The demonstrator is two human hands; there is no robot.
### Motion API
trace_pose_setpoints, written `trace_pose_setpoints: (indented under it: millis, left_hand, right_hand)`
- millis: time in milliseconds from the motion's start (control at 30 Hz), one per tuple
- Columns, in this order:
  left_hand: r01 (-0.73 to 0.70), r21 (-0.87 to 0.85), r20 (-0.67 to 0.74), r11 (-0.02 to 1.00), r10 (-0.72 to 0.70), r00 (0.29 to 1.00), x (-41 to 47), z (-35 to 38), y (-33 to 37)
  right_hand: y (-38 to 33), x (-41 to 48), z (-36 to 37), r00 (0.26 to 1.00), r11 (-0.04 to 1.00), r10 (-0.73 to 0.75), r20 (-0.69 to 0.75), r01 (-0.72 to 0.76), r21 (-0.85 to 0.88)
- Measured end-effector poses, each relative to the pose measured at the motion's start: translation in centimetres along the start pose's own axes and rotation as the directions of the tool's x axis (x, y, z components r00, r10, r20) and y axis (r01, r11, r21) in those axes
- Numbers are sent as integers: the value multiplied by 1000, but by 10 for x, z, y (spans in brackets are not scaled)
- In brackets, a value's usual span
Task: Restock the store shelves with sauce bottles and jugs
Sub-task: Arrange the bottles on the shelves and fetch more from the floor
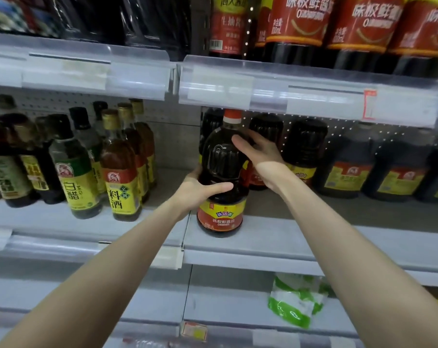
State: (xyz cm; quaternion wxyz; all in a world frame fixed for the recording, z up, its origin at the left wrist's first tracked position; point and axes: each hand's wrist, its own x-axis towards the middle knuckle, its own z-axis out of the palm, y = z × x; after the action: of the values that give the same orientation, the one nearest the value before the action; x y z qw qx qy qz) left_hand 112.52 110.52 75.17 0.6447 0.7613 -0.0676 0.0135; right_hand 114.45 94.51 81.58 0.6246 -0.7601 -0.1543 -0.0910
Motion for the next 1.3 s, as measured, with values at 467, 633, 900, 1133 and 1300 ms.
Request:
trace_pose_setpoints:
  millis: [467, 633, 900, 1133, 1300]
  left_hand:
    - [-83, -205, -135, 975, 56, 989, -28, 19, -35]
    - [-89, -203, -176, 975, 53, 983, -25, 19, -35]
    - [-87, -155, -234, 984, 49, 971, -1, 13, -40]
    - [-96, -188, -242, 978, 49, 969, 24, 8, -45]
    - [-97, -156, -238, 983, 58, 969, 37, 5, -47]
  right_hand:
    - [73, -65, 10, 945, 937, 315, 87, -324, 129]
    - [86, -57, 13, 940, 916, 330, 91, -342, 211]
    - [98, -32, 21, 935, 897, 348, 62, -352, 267]
    - [104, -9, 28, 929, 907, 370, 6, -362, 216]
    - [109, 4, 29, 935, 922, 356, -4, -350, 168]
